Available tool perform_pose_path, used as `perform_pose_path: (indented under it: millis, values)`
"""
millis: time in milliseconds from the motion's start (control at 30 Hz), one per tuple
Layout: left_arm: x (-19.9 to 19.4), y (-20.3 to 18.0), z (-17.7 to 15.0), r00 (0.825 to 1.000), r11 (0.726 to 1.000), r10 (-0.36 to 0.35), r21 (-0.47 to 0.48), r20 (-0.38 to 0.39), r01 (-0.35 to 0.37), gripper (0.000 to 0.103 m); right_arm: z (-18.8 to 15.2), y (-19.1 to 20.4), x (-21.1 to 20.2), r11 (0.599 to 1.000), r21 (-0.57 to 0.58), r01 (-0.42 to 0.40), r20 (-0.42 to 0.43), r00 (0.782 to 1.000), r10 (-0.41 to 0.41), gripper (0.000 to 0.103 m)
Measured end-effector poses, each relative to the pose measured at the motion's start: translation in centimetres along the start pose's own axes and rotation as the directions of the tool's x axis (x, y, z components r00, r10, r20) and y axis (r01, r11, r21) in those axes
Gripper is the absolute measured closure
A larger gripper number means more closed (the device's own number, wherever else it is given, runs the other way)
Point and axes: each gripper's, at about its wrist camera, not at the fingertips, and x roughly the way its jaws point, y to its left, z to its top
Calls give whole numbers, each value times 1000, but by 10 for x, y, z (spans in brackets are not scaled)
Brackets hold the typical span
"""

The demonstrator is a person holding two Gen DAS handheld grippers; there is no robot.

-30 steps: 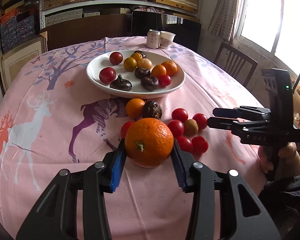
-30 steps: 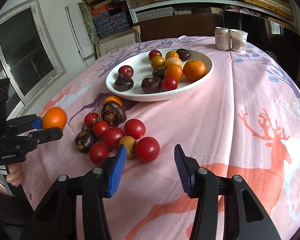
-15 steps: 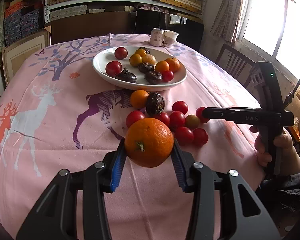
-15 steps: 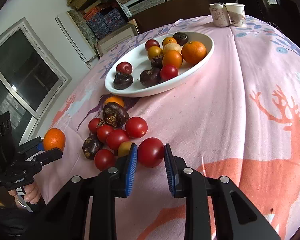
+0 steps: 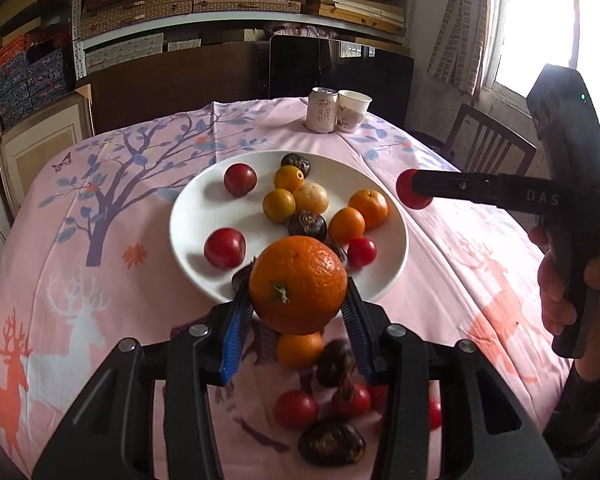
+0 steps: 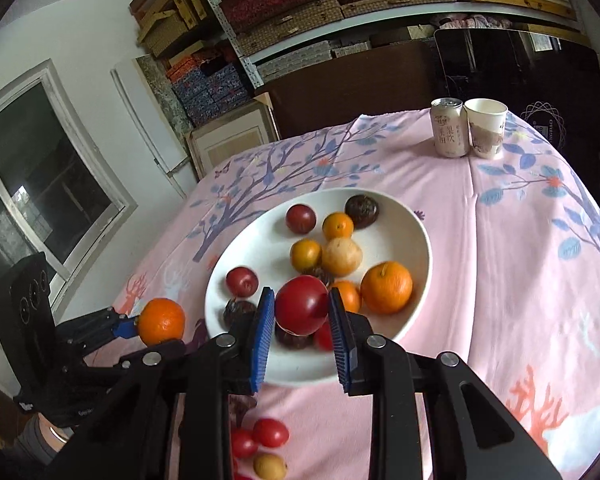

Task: Organize fruits
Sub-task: 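Carry the large orange and red tomato onto the white plate and release, then grasp a dark brown fruit with the left gripper while the right grasps a yellow fruit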

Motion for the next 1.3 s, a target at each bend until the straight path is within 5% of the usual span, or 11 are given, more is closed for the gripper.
perform_pose_path:
  millis: [167,500,567,700,833,1033,1133,1233,1300]
  values:
    - [43,8,28,999,1000,23,-18,-43,-24,60,25,-23,39,997,62,46,-35,998,-44,76]
    - [55,2,36,999,999,32,15,-45,-31,58,32,-22,55,998,32,60,-51,997,-59,73]
    - [61,1,39,997,997,73,25,-39,-72,30,35,-21,53,995,20,103,-38,994,-102,60]
    - [42,4,40,999,999,47,-13,-17,-47,25,24,-15,25,997,34,72,-11,997,-72,56]
    - [0,-7,11,999,999,32,44,-6,-31,25,-17,7,-8,998,-41,46,-30,998,-48,55]
    - [-46,-33,-74,997,979,71,193,-37,-63,25,-106,42,-30,980,-200,0,-107,994,-22,55]
    - [-44,-42,-106,992,967,112,237,-64,-94,26,-135,50,-26,966,-254,35,-122,990,-68,55]
    - [-25,-41,-118,982,967,146,226,-117,-117,44,-141,45,-14,974,-223,47,-150,985,-82,57]
    - [-17,-39,-120,984,978,117,189,-131,-91,45,-141,43,-8,976,-212,50,-155,984,-85,59]
